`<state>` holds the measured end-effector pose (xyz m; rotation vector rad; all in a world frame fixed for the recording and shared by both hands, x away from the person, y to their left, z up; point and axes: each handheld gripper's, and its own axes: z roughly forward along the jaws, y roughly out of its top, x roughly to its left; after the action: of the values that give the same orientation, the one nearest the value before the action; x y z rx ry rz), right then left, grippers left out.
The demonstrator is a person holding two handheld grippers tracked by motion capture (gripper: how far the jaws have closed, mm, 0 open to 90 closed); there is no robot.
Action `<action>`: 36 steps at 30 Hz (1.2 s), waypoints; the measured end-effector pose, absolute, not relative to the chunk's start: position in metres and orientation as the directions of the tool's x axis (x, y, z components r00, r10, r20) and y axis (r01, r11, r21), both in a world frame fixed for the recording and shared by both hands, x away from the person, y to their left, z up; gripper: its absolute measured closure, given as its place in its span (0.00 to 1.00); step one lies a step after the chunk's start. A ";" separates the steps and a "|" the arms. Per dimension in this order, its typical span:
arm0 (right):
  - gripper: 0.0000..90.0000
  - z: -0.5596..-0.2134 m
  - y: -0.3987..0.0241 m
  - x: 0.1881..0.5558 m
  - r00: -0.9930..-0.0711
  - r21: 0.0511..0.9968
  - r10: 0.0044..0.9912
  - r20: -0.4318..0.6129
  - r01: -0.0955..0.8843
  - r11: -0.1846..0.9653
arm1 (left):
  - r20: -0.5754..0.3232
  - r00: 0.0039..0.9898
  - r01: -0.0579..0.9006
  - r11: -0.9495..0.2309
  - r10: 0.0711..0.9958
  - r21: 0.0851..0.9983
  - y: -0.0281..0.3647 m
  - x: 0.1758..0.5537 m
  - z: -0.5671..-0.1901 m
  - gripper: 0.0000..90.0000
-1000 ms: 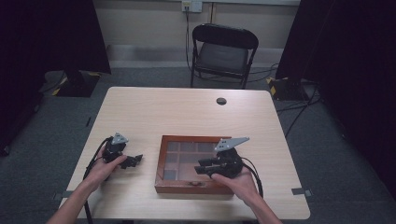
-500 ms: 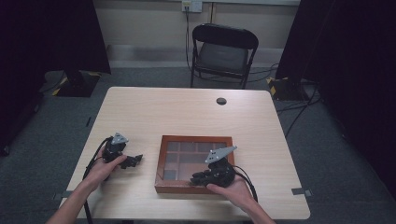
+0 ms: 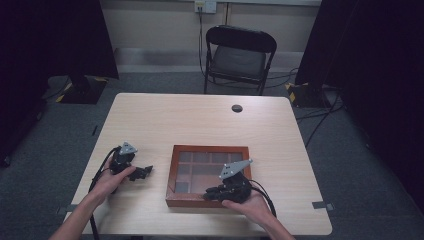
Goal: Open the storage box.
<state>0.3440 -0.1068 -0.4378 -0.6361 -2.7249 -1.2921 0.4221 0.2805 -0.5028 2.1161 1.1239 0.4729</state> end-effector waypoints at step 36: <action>0.91 -0.419 -0.110 0.349 -0.918 0.733 0.316 0.242 0.386 0.560 | -0.002 0.558 0.580 -0.389 0.830 0.716 0.280 0.422 -0.503 0.02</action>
<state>0.3492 -0.1103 -0.4192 -0.6088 -2.7012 -1.3001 0.4222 0.2804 -0.5027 2.1133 1.1265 0.4717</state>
